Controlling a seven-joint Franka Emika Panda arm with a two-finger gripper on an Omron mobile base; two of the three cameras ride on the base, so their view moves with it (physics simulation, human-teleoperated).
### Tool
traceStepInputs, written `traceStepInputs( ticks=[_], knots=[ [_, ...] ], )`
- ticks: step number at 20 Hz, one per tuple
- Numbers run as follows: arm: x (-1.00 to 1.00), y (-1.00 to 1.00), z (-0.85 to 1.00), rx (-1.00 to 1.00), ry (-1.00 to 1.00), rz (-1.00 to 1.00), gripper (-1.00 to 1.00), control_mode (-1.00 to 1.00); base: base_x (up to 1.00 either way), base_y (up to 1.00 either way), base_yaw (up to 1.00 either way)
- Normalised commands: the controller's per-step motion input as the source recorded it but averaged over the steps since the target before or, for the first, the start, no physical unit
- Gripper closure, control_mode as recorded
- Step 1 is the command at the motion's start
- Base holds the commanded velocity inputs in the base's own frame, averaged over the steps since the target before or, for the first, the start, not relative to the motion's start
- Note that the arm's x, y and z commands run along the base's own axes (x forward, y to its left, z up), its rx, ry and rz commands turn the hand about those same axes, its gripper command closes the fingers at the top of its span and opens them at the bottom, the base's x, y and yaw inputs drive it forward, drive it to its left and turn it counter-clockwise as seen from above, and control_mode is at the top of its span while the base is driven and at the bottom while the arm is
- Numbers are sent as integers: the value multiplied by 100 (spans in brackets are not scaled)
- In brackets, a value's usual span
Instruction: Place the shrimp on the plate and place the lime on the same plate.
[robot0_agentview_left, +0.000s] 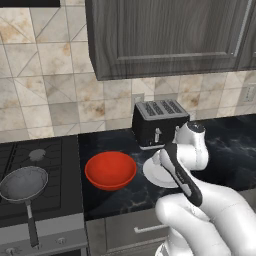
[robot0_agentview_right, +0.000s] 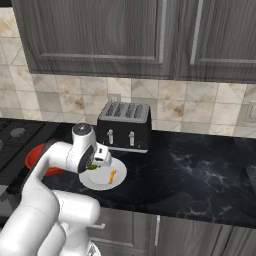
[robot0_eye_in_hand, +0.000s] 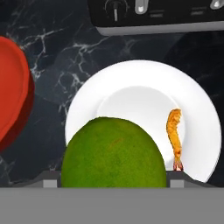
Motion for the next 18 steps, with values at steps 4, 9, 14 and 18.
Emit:
traceStepInputs(
  ticks=[4, 9, 14, 18],
  knots=[
    [47, 0, -20, 0, 0, 0, 100, -100, 0, 0, 0],
    [28, -2, -14, 0, 1, 0, 100, -100, 0, 0, 0],
    [4, -1, -19, 0, 4, 0, 100, -100, 0, 0, 0],
    [1, 0, -18, 0, 5, 0, 100, -100, 0, 0, 0]
  ],
)
